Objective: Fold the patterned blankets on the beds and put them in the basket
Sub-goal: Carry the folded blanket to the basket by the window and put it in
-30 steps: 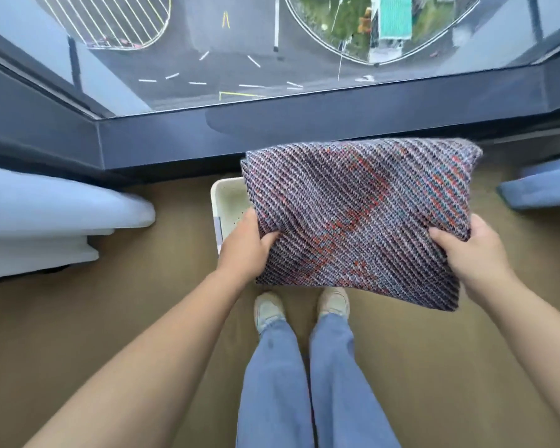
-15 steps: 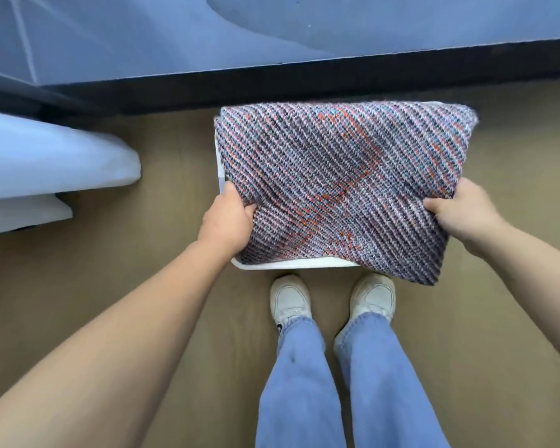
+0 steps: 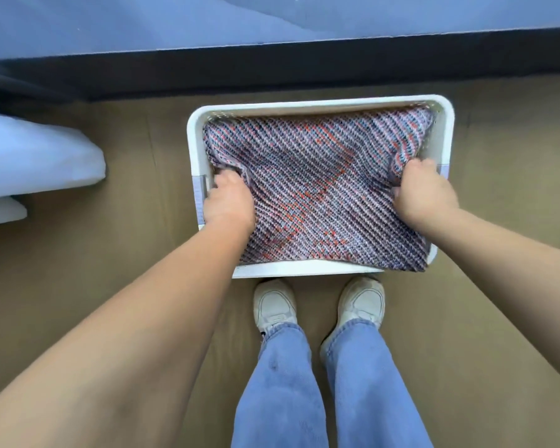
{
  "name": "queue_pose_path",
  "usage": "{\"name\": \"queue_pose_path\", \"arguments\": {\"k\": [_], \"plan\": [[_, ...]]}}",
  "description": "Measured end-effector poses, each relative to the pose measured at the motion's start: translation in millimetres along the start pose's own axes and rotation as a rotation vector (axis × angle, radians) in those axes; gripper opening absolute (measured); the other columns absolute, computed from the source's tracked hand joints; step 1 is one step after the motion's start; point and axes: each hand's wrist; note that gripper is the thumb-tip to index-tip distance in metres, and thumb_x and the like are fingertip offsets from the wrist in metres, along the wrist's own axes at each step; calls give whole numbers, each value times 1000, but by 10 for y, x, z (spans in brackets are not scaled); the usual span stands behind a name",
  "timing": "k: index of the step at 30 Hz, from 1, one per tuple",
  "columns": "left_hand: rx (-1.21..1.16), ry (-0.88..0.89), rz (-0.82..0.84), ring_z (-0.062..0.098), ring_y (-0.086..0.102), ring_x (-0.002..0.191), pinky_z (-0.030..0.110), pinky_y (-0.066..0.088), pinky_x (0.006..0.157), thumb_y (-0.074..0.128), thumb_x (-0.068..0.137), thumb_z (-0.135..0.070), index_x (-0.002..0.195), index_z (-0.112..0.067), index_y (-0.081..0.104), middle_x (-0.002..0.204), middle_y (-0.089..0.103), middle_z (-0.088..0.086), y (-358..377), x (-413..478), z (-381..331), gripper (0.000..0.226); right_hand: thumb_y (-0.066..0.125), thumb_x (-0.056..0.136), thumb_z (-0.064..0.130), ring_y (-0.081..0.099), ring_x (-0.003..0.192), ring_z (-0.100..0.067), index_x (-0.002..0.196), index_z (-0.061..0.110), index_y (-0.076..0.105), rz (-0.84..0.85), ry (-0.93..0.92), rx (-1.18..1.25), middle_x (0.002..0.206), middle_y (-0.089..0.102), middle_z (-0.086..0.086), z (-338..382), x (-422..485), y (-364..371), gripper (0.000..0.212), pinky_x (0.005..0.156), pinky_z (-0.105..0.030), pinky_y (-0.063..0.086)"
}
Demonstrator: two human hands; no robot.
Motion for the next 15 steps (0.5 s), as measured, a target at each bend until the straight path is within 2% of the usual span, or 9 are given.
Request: {"name": "queue_pose_path", "arguments": {"k": [2,3,5,7,10,12,15], "plan": [[-10,75,-112,37,19,138,43,27,109,51,91,-19,144,3,-7,153,6,22,58,-91,43,82,61,86,25,34,126,-43,143,-1,11,-67,-70,71,142,26,-25,-23,-115,69,80,100,-50,35],[12,170,-161,36,7,142,41,16,113,53,90,-28,144,0,-12,155,-5,20,110,-154,76,89,65,83,29,26,133,-41,145,2,6,-114,-142,78,147,20,-24,-41,-212,108,89,105,-50,29],[92,372,-146,34,-9,142,41,2,115,51,89,-42,145,-6,-13,154,-14,18,234,-293,130,92,70,77,33,12,140,-39,147,9,7,-162,-317,8,153,10,-24,-75,-405,216,98,112,-49,18],[169,449,-53,34,-15,142,42,-1,115,51,87,-50,146,-15,-15,153,-19,19,341,-357,150,95,75,72,37,4,142,-39,148,18,9,-125,-449,-80,154,3,-24,-98,-502,343,103,114,-48,12],[240,391,-12,36,-21,139,43,-3,115,62,78,-54,144,-21,-22,150,-26,22,442,-209,114,111,75,65,53,-13,142,-37,145,28,-13,-38,-408,-208,153,-16,-23,-85,-339,500,122,115,-45,1],[375,328,-12,39,-24,138,44,-6,114,66,72,-58,139,-21,-31,147,-30,25,524,-54,139,124,72,60,64,-20,140,-37,139,26,-29,16,-346,-297,150,-25,-24,-78,-113,594,134,115,-44,-2],[491,220,-9,40,-24,137,45,-7,113,65,66,-67,131,-18,-42,146,-31,27,672,148,185,135,64,56,76,-22,139,-39,131,21,-42,70,-298,-425,148,-29,-26,-88,158,748,141,115,-44,-2]]}}
Point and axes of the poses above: each hand's wrist, its own x-axis towards the middle knuckle, its own y-axis out of the palm, z = x × y
